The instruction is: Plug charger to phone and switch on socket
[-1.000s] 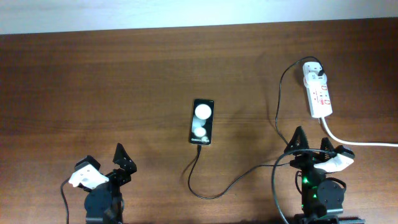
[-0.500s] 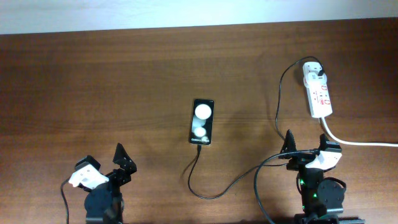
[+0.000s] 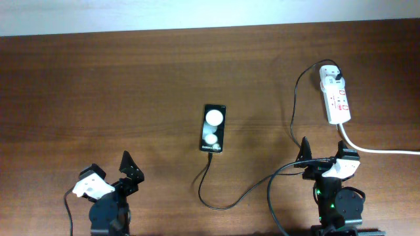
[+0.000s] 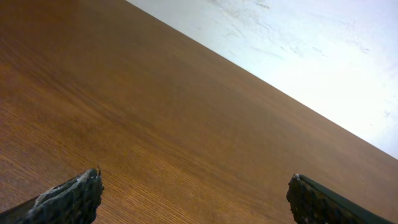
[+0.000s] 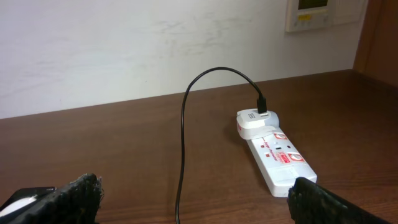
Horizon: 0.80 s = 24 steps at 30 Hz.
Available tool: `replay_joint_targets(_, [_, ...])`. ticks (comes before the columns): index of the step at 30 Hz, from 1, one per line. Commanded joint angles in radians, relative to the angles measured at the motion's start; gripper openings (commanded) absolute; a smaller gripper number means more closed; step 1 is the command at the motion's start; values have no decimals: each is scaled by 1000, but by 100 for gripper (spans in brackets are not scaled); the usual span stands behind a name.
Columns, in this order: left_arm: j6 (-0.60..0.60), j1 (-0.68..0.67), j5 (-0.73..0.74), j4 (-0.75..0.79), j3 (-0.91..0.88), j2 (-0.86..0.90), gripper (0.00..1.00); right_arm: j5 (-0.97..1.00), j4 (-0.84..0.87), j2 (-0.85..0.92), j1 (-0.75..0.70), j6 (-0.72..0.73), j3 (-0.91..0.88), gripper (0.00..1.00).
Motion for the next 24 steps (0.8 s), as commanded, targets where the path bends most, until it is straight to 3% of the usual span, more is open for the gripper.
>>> replay_joint_targets(1, [5,5,1,2,-8,-1,99,-5,-2,-10,-7,-4,-10,99])
replay_joint_targets(7, [50,5,-48,8,-8,-6,99,-5,-2,-10,-7,-4,-10,98])
replay_joint_targets(10, [68,4,-37,158,-13,-6,99,-5,-2,-10,-7,-4,-10,99])
replay_joint_targets(15, [476,5,177,335,-80,-7,99,-5,-2,-10,-7,-4,-10,99])
replay_joint_targets(20, [668,5,356,306,-115,-7,99,-5,-2,-10,-7,-4,-10,99])
replay_joint_targets(24, [698,5,356,301,-115,-7,99,-5,-2,-10,-7,-4,-10,99])
